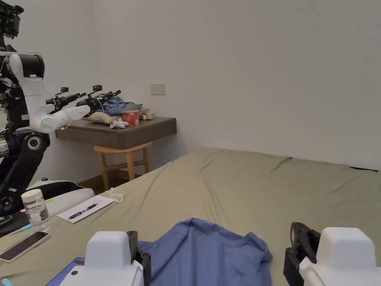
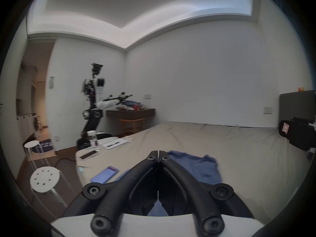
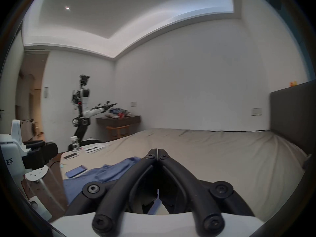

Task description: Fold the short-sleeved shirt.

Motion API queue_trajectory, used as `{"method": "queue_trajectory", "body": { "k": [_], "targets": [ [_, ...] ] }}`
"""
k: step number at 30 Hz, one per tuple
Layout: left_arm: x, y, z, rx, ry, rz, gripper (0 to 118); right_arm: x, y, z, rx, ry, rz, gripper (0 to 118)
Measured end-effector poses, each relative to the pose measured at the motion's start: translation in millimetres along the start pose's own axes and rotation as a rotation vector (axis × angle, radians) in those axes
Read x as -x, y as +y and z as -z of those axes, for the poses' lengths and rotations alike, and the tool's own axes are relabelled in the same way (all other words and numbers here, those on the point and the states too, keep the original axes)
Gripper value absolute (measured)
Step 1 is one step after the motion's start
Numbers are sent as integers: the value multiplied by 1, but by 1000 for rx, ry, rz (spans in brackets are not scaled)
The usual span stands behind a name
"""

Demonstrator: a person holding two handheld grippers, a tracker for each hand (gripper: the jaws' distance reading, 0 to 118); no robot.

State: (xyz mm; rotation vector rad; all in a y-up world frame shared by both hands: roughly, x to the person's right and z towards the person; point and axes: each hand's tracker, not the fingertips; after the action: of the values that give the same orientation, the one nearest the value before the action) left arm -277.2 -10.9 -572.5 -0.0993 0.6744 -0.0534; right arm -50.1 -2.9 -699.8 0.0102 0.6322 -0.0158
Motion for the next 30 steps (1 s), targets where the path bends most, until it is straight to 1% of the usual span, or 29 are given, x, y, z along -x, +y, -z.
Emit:
{"method": "queue_trajectory", "body": {
  "k": [1, 3, 4, 5, 7, 9, 10, 12, 14, 15, 16, 18, 19, 21, 22, 24, 26, 27, 28, 29, 30],
  "targets": [
    [6, 1, 2, 7, 14, 16, 0, 9, -2, 7, 7, 20, -6, 0],
    [9, 0, 10, 14, 18, 26, 0, 15, -4, 15, 4, 22, -8, 0],
    [10, 0, 17, 25, 9, 34, 15, 16, -6, 21, 21, 37, 4, 0],
    [9, -1, 24, 29, -7, 31, 44, 15, -7, 26, 24, 40, 4, 0],
    [5, -1, 47, 71, -56, 3, 69, 11, -9, 35, 36, 38, -5, 0],
    [-4, -3, 84, 181, -133, -23, 118, 1, -10, 49, 56, 24, -11, 0],
    [-16, -3, 94, 190, -193, -23, 112, -5, -10, 55, 67, 19, -7, 0],
    [-39, -6, 135, 280, -278, -10, 114, -18, -15, 71, 98, 2, 35, 0],
    [-57, -15, 200, 428, -346, 45, 114, -30, -21, 88, 131, -14, 63, 0],
    [-71, -21, 223, 487, -355, 90, 114, -35, -25, 95, 140, -27, 69, 0],
    [-91, -32, 246, 536, -371, 159, 113, -40, -29, 103, 132, -31, 56, 0],
    [-121, -54, 280, 581, -409, 282, 113, -47, -36, 115, 137, -52, 47, 0],
    [-139, -68, 297, 615, -419, 365, 113, -52, -41, 123, 141, -58, 48, 0],
    [-162, -92, 321, 689, -435, 444, 111, -60, -51, 136, 152, -62, 58, 0],
    [-172, -105, 334, 725, -470, 430, 110, -63, -56, 141, 161, -64, 66, 0],
    [-187, -125, 354, 791, -482, 376, 109, -70, -64, 148, 170, -61, 71, 0],
    [-196, -147, 362, 839, -450, 414, 118, -72, -70, 149, 181, -63, 62, 0],
    [-191, -157, 361, 798, -457, 378, 117, -75, -73, 149, 183, -58, 56, 0],
    [-184, -153, 357, 710, -509, 244, 117, -77, -74, 149, 187, -50, 53, 0],
    [-176, -159, 358, 754, -509, 213, 117, -80, -75, 148, 188, -38, 53, 0],
    [-174, -158, 358, 753, -523, 208, 112, -79, -75, 147, 194, -37, 61, 0]
  ]
}}
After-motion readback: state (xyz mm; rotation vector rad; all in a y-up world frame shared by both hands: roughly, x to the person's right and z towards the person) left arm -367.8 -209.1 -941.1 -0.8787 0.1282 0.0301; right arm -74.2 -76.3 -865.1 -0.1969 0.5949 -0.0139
